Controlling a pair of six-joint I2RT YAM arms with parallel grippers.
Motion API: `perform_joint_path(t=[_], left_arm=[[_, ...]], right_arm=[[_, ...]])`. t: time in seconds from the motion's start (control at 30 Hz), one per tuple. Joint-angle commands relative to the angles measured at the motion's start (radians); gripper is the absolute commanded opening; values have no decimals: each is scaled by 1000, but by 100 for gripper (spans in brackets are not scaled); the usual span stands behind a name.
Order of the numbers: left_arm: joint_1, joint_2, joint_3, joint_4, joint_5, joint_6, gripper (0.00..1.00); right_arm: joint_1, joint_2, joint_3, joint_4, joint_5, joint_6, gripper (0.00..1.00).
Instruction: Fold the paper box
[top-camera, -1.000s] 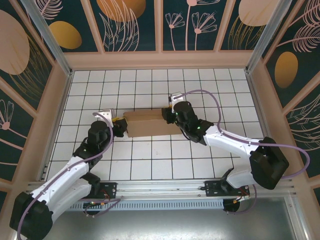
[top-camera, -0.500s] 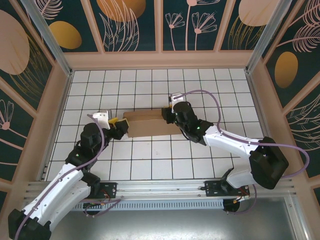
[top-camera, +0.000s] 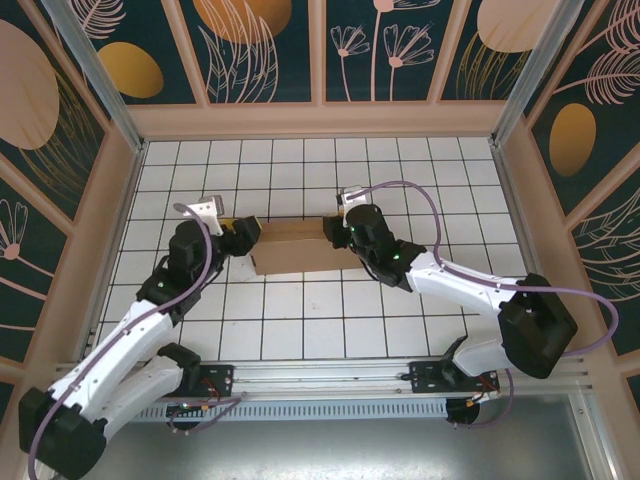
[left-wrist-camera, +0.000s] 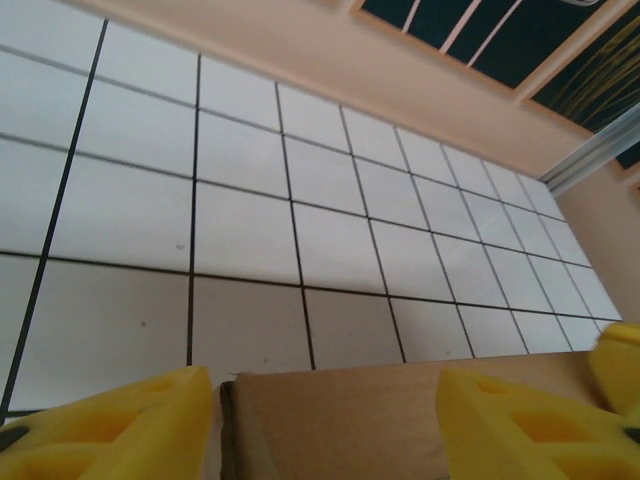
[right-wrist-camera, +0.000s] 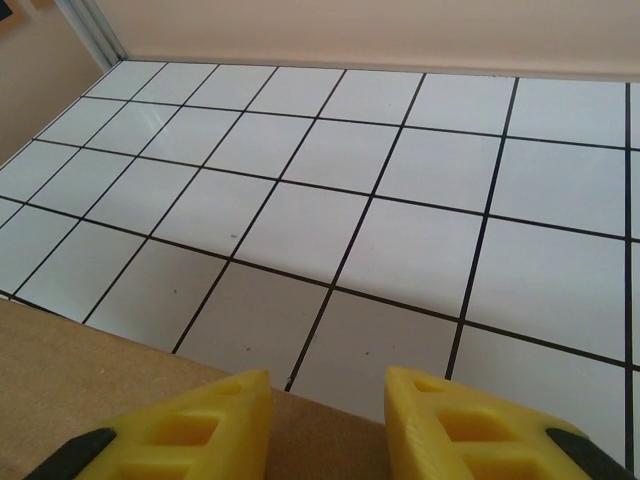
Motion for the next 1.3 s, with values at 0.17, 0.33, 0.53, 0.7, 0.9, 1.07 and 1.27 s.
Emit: perform_joint_path(t=[0.17, 0.33, 0.53, 0.7, 0.9, 1.07, 1.27], left_arm=[[0, -34, -182, 137, -16, -123, 48], [0, -80, -287, 159, -27, -183, 44], [0, -64, -358, 203, -16, -221, 37], [0, -53, -374, 192, -27, -201, 29], [0, -30, -346, 170, -31, -155, 26], [0, -21, -324, 162, -31, -134, 25], [0, -24, -322, 157, -21, -127, 23]], right_arm=[[12, 24, -70, -57, -3, 41, 35], [18, 24, -105, -49, -4, 54, 35], [18, 12, -125, -63, -11, 80, 36], [11, -86, -68, -64, -87, 44, 48], [-117, -211, 35, -131, -222, 76, 53], [-262, -293, -22, -167, -327, 123, 53], [-285, -319, -150, -147, -402, 175, 54]])
